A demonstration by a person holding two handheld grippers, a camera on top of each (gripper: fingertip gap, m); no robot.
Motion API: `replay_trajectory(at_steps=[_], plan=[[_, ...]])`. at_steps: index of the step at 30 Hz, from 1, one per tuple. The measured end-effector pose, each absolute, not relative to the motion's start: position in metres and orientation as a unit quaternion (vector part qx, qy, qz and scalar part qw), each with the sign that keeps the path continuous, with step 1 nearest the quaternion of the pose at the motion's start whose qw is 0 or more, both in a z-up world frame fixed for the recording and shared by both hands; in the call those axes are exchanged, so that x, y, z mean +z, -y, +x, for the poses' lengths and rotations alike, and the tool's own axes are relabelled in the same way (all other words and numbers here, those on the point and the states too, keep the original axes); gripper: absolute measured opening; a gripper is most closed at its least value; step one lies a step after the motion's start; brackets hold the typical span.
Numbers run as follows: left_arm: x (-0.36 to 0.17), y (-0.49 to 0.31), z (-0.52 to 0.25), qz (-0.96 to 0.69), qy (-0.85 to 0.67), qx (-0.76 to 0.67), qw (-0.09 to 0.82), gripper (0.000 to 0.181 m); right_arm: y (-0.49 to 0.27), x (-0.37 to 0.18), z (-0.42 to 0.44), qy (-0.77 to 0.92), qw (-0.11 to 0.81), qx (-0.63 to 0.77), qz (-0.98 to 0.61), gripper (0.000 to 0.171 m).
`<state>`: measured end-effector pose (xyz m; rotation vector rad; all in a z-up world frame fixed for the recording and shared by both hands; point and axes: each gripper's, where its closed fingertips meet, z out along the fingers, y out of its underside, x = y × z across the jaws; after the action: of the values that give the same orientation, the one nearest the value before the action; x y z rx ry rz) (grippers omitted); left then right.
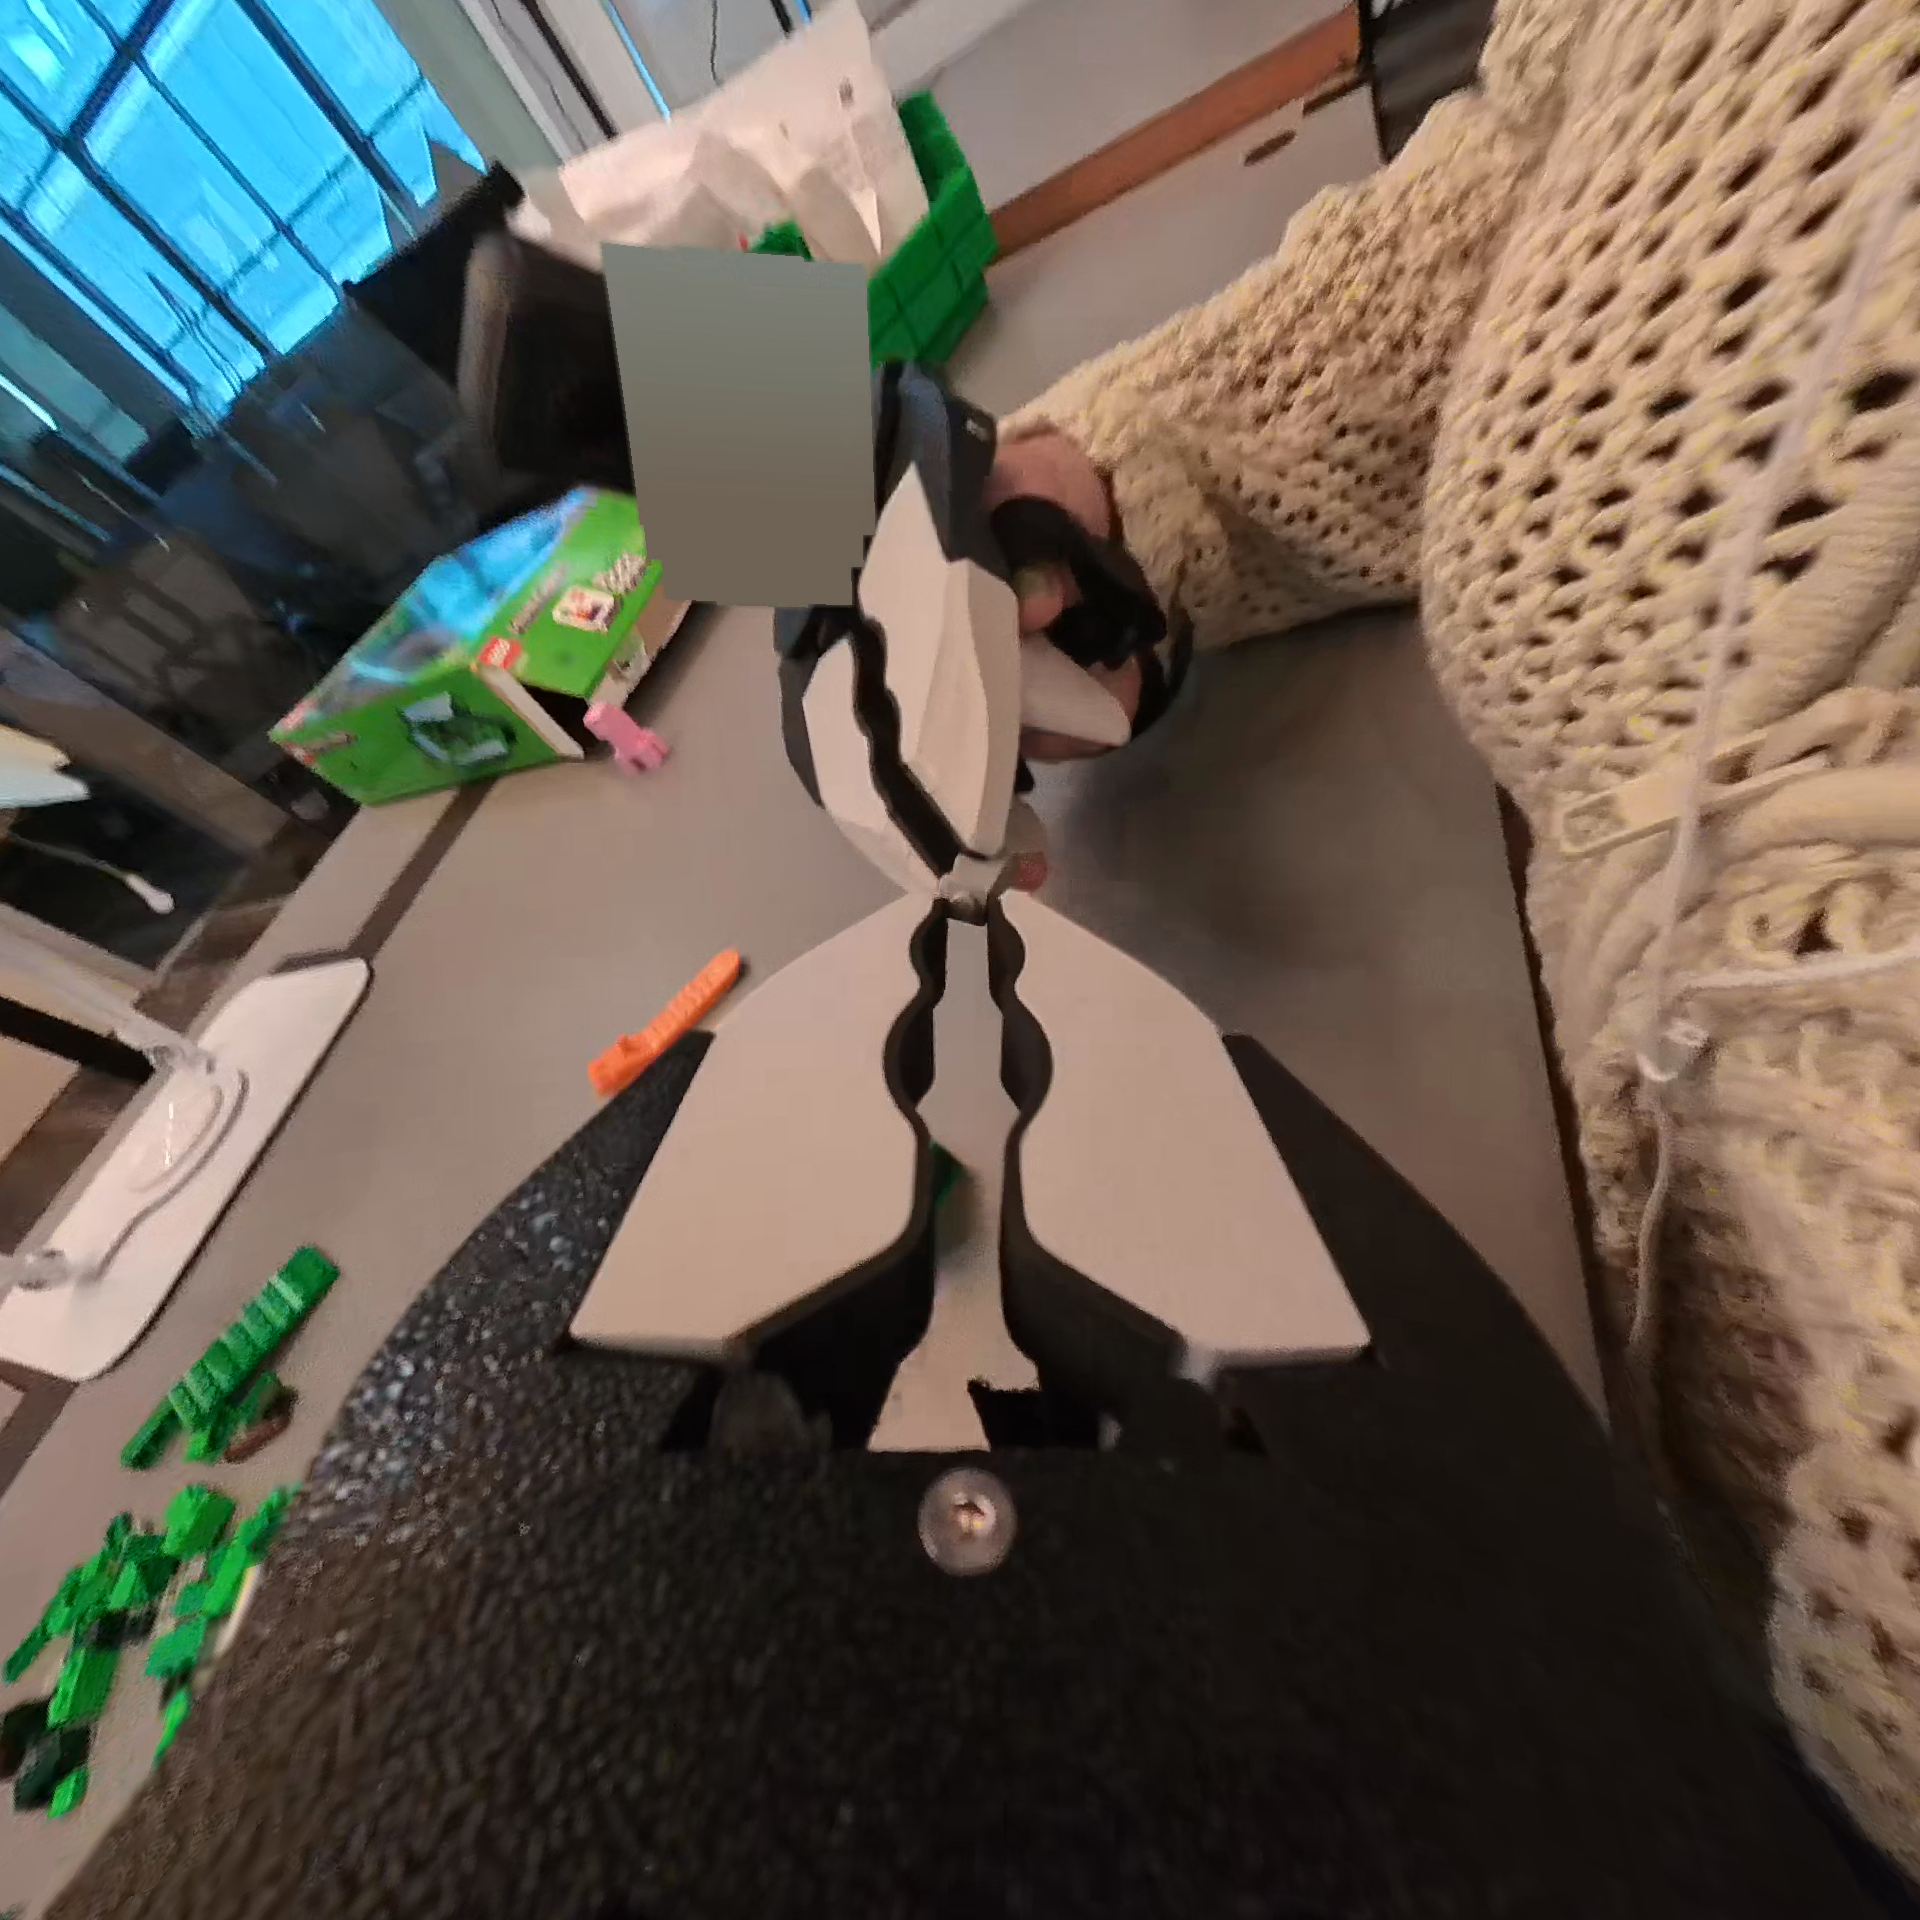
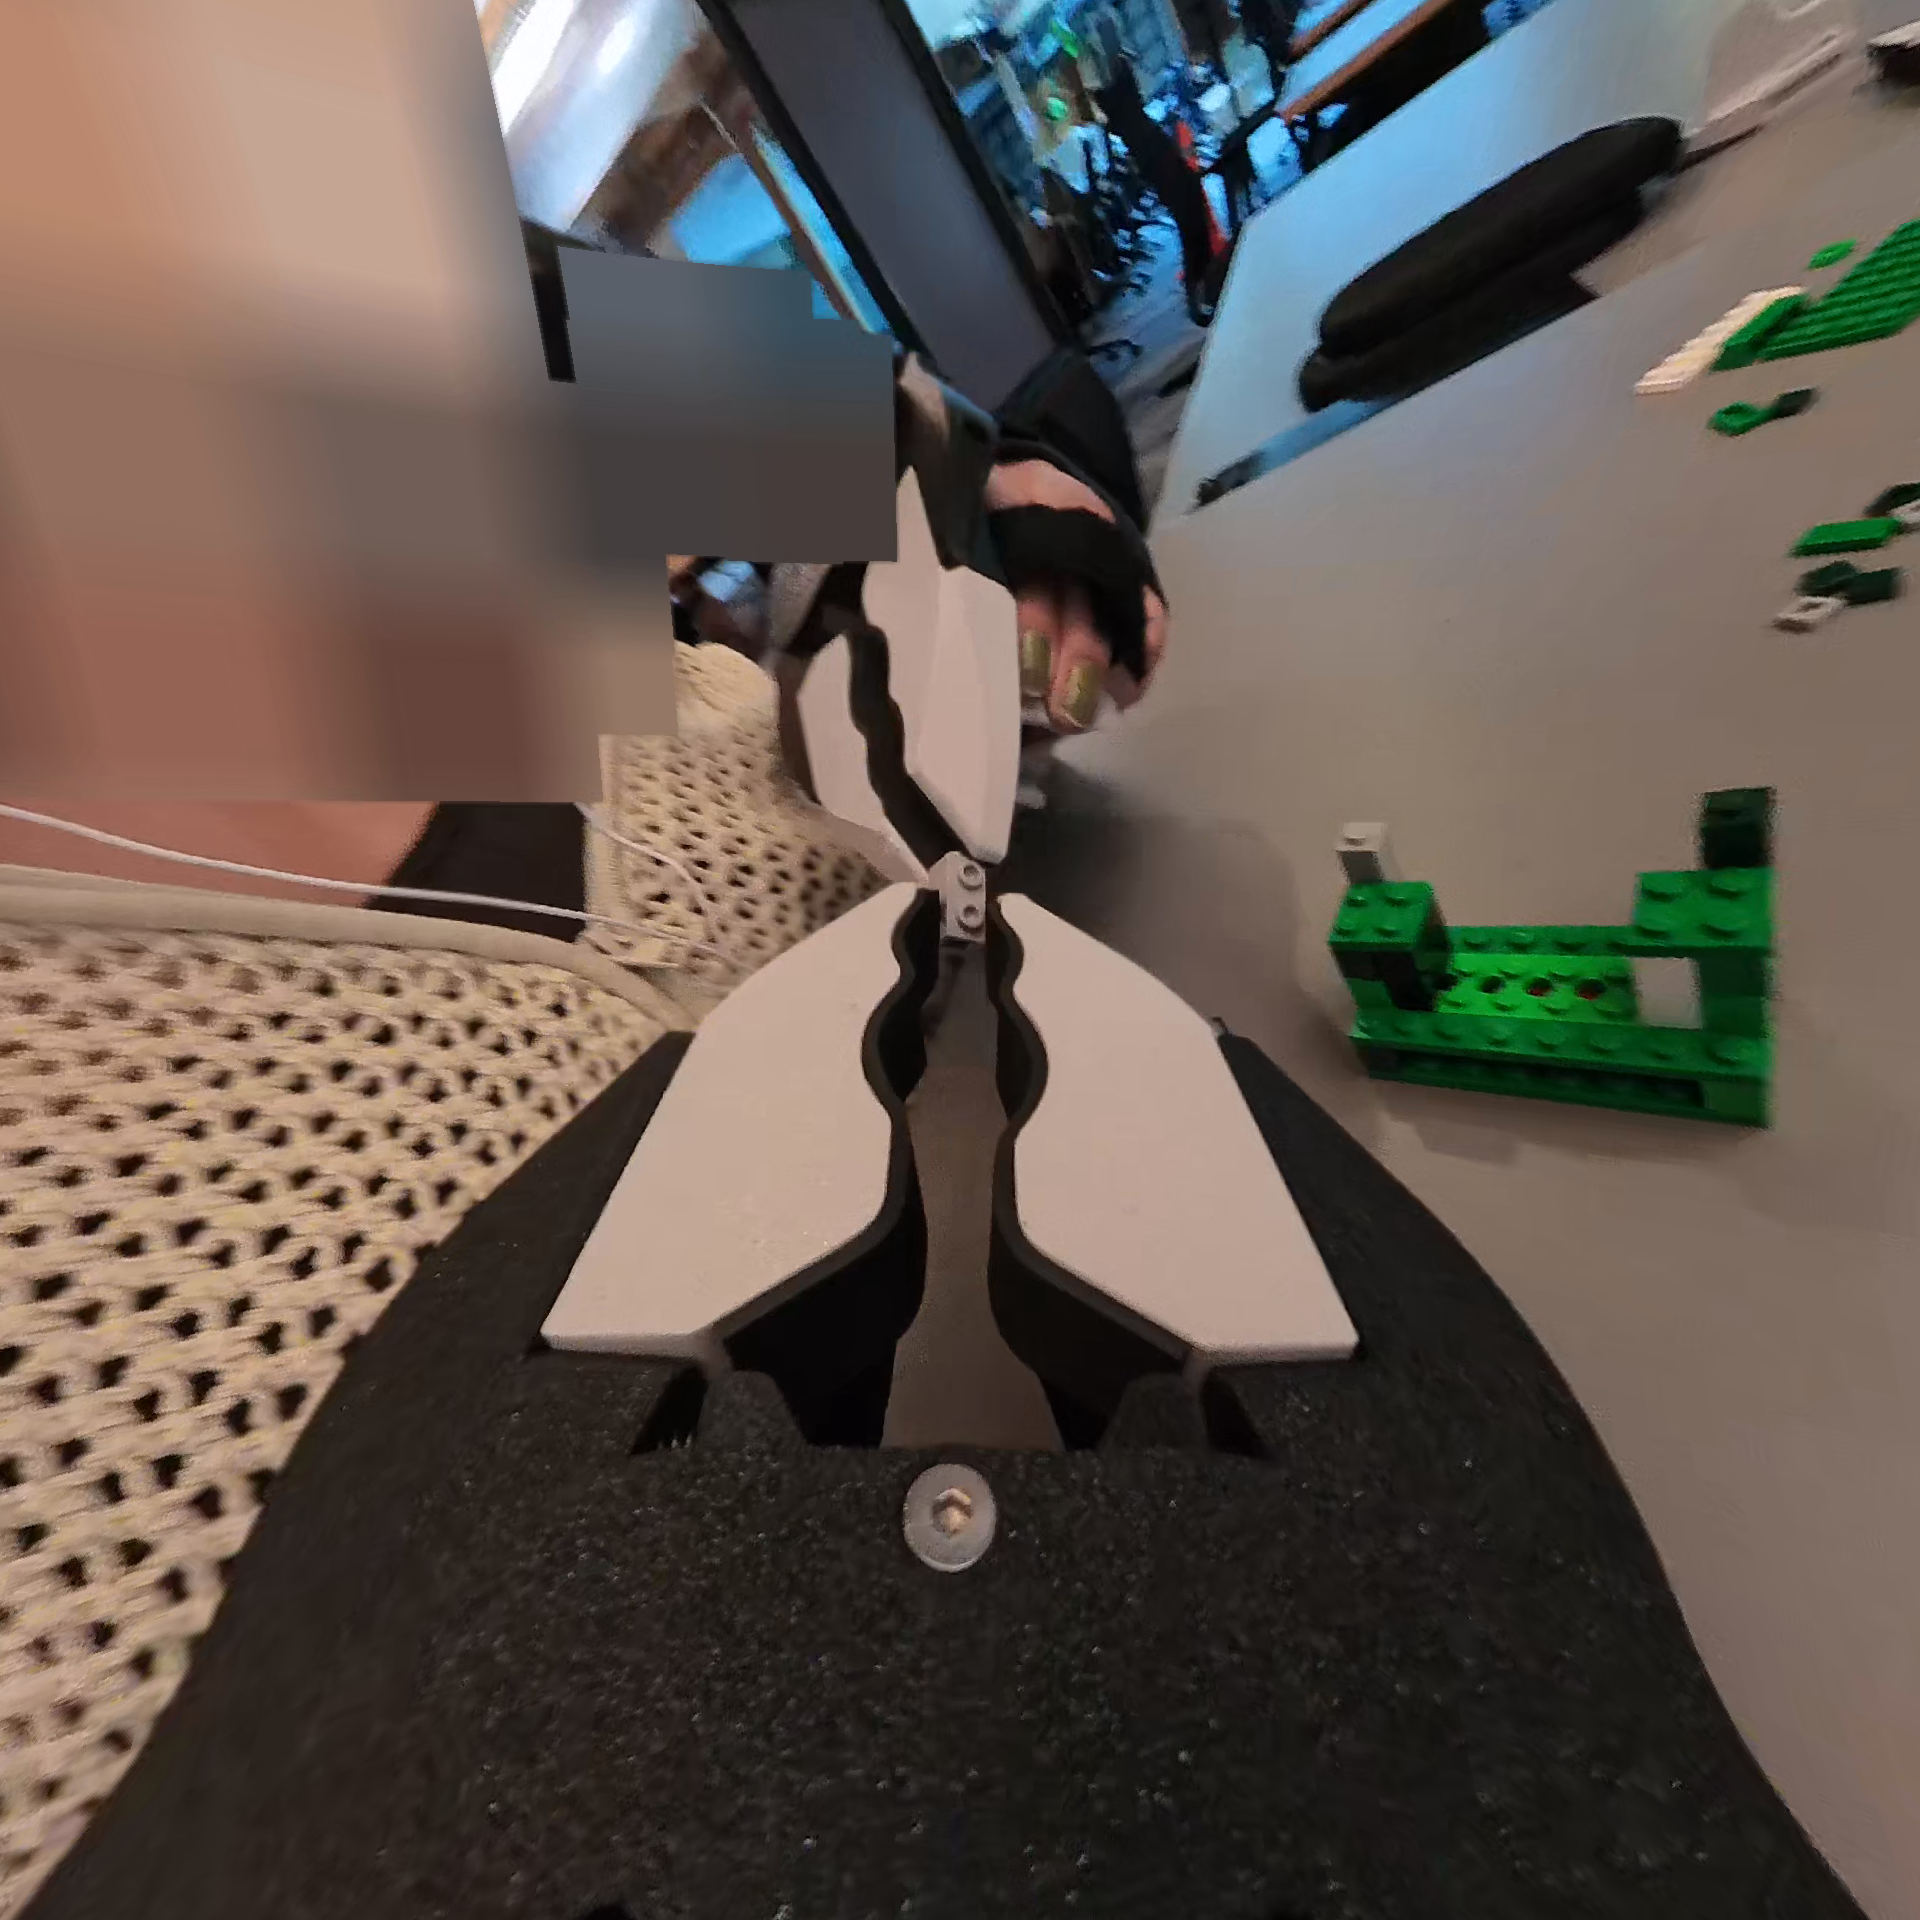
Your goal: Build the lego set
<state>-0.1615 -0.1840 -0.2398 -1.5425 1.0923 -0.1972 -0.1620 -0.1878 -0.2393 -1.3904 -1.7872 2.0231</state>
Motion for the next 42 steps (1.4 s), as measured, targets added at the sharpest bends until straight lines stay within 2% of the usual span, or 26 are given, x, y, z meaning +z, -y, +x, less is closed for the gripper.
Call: replay_trajectory(at_steps=[6,11,19,26,33,37,42], plan=[[-0.264,0.174,-0.175,-0.743,-0.420,-0.084,0.514,0.007,0.167,-0.257,-0.169,0.678,0.223,0.526,-0.462,0.019],[-0.275,0.175,-0.174,-0.763,-0.423,-0.082,0.482,0.007,0.176,-0.269,-0.170,0.756,0.281,0.418,-0.419,0.019],[-0.287,0.177,-0.171,-0.773,-0.447,-0.063,0.445,0.007,0.179,-0.287,-0.171,0.805,0.284,0.337,-0.396,0.009],[-0.284,0.177,-0.168,-0.765,-0.436,-0.081,0.466,0.008,0.179,-0.284,-0.167,0.789,0.270,0.374,-0.405,0.007],[-0.270,0.164,-0.210,-0.745,-0.422,-0.052,0.514,0.033,0.160,-0.276,-0.163,0.732,0.265,0.452,-0.435,0.007],[-0.282,0.152,-0.213,-0.742,-0.465,-0.076,0.477,0.047,0.149,-0.282,-0.164,0.721,0.264,0.459,-0.447,0.007],[-0.308,0.141,-0.212,-0.745,-0.516,-0.107,0.410,0.038,0.144,-0.285,-0.168,0.708,0.274,0.468,-0.451,0.007]])
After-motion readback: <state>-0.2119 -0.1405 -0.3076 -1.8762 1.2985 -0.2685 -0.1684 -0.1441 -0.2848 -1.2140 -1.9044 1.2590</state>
